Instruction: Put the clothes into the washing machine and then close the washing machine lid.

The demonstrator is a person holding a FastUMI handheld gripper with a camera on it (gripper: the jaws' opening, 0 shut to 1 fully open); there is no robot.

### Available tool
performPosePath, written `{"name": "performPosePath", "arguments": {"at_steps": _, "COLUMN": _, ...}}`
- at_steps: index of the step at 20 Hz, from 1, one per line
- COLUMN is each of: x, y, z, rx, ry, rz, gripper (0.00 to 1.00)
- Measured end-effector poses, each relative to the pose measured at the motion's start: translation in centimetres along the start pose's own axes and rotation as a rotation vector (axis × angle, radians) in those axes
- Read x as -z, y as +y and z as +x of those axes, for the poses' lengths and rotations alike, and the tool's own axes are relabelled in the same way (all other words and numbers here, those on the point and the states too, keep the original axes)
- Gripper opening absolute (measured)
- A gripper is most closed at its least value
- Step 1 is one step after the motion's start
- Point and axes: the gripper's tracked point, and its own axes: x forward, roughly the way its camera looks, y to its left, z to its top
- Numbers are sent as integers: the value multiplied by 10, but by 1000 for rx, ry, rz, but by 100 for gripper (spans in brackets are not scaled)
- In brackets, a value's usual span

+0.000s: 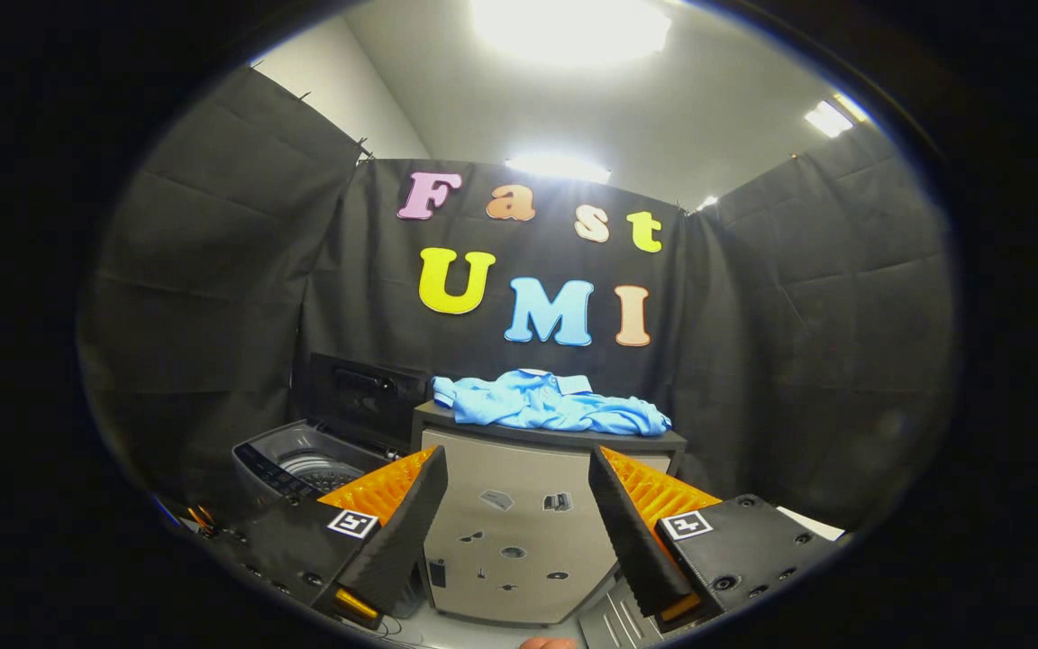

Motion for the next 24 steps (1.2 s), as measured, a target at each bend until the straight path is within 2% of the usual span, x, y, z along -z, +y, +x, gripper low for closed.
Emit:
{"name": "performPosePath", "arguments": {"at_steps": 10, "x": -21, "y": 1, "z": 22, "rx": 8, "ry": 0, "rz": -13, "gripper": 98}}
{"name": "performPosePath", "arguments": {"at_steps": 16, "x": -71, "y": 1, "z": 52, "rx": 5, "ry": -32, "rz": -6, "gripper": 98}}
{"name": "performPosePath", "arguments": {"at_steps": 24, "x": -126, "y": -34, "z": 113, "rx": 37, "ry": -33, "rz": 41, "gripper": 98}}
